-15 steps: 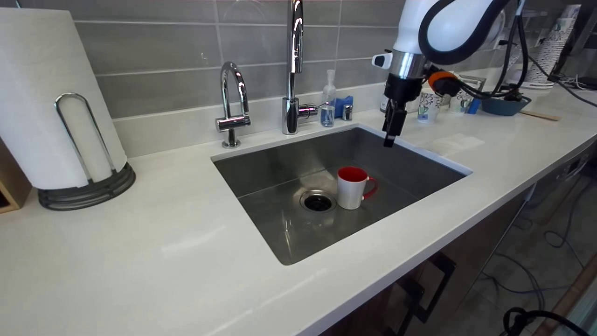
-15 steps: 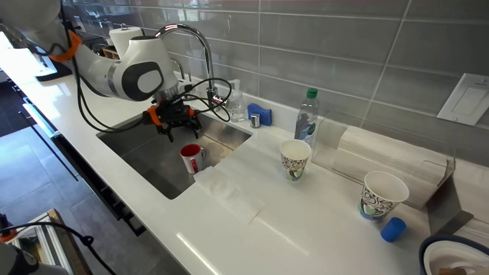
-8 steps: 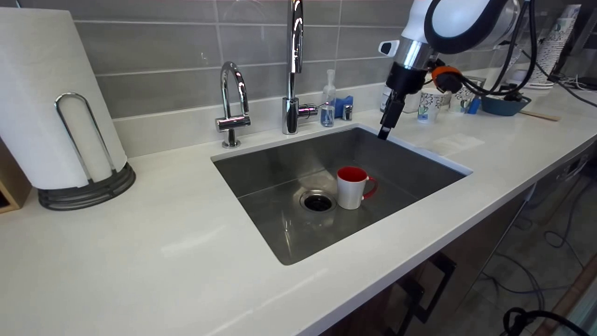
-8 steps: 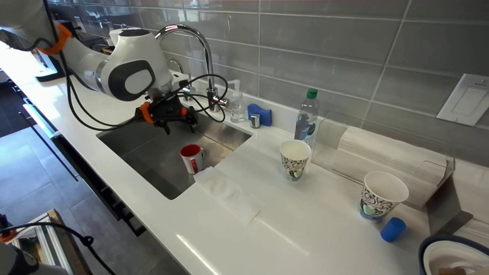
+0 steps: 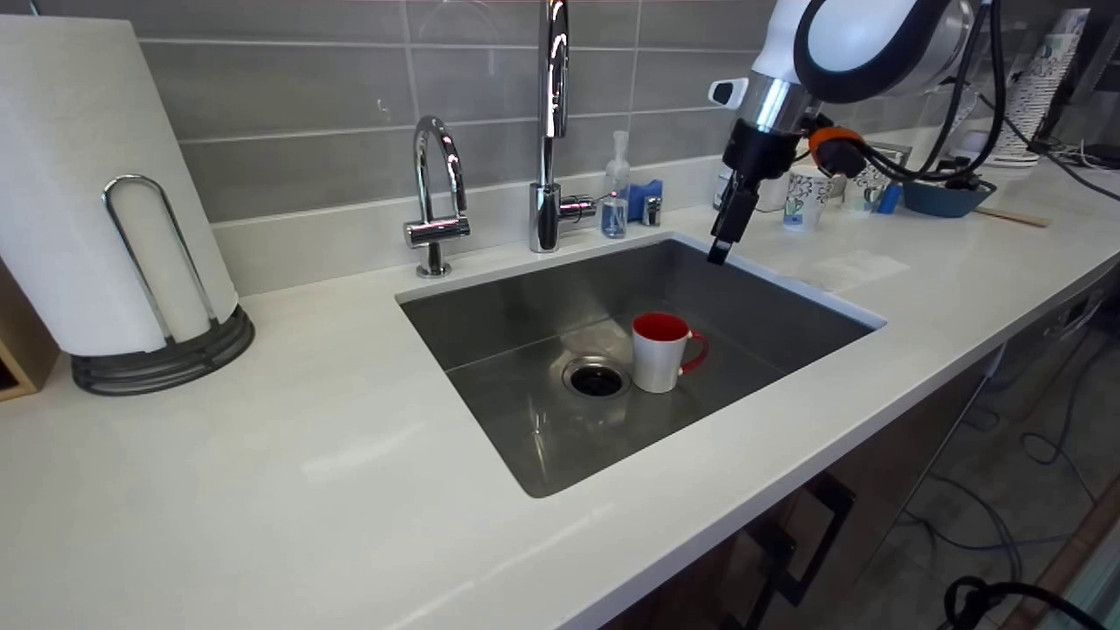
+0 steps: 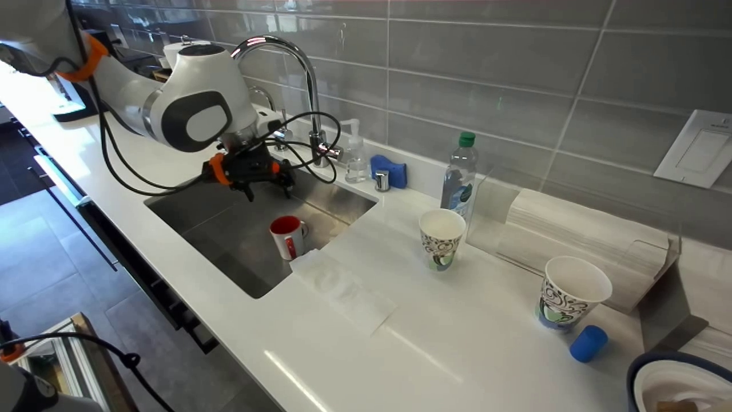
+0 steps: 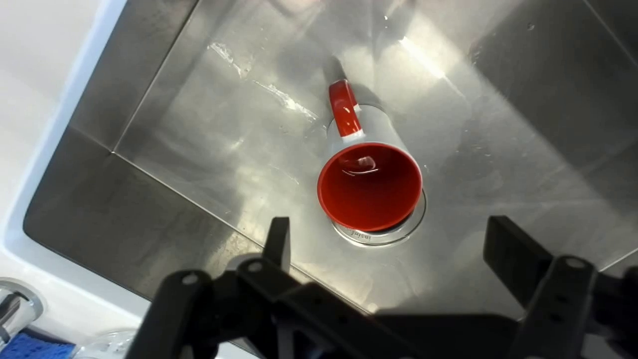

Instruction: Move the mug to the right side of the sink

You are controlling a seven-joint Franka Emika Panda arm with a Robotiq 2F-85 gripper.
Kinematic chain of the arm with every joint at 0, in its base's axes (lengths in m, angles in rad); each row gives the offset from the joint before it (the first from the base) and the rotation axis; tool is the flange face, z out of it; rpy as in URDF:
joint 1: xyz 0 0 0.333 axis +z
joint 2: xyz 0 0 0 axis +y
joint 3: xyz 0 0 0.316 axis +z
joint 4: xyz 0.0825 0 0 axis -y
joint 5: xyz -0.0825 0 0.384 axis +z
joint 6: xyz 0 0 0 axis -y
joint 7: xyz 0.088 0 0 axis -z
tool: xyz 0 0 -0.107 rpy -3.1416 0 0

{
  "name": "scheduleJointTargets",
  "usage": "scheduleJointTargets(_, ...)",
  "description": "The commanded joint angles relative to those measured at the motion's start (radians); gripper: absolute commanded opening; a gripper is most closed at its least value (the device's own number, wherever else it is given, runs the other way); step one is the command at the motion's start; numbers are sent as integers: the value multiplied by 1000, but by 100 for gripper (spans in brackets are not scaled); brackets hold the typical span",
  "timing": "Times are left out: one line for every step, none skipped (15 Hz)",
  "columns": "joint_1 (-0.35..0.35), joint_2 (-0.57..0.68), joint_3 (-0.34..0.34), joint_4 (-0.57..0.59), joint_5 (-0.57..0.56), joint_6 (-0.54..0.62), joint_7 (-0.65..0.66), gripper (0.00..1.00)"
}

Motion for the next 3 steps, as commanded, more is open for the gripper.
scheduleJointTargets(29, 1, -28, 1, 3, 0, 0, 100)
scheduleJointTargets(29, 1, -28, 1, 3, 0, 0, 100)
scheduleJointTargets(29, 1, -28, 1, 3, 0, 0, 100)
